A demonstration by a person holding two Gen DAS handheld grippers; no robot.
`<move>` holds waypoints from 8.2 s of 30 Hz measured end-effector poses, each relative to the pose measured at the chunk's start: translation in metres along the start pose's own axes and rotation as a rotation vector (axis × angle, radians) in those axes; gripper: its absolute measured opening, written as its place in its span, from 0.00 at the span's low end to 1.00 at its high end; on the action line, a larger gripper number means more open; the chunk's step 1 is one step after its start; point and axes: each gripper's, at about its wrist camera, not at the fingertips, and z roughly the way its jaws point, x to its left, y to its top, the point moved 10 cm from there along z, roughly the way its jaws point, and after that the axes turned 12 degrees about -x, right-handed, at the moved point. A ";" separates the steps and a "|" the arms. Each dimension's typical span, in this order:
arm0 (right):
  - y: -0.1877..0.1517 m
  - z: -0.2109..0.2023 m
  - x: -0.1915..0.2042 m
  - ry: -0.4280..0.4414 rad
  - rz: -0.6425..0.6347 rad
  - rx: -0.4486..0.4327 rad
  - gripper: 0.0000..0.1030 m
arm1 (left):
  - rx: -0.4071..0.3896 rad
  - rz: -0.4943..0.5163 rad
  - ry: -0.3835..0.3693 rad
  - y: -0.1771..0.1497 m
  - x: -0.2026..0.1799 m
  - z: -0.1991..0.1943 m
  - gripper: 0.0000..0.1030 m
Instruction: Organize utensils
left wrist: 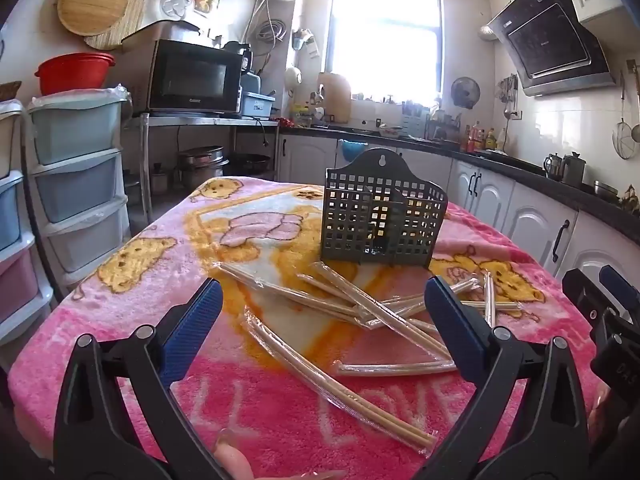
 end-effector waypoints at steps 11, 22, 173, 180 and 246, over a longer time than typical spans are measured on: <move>0.003 -0.003 0.005 0.004 -0.002 -0.014 0.94 | -0.005 0.006 -0.004 0.000 -0.004 0.000 0.91; 0.006 -0.006 0.006 0.011 -0.006 -0.020 0.94 | -0.008 0.001 -0.005 0.003 -0.002 0.000 0.91; 0.041 0.160 -0.065 0.178 0.285 0.400 0.05 | 0.325 -0.259 -0.281 0.055 0.021 0.101 0.02; 0.074 0.144 -0.039 0.233 0.234 0.336 0.05 | 0.289 -0.217 -0.351 0.080 -0.005 0.097 0.02; 0.171 0.274 0.021 0.247 0.136 0.019 0.06 | 0.023 -0.217 -0.363 0.187 -0.042 0.246 0.02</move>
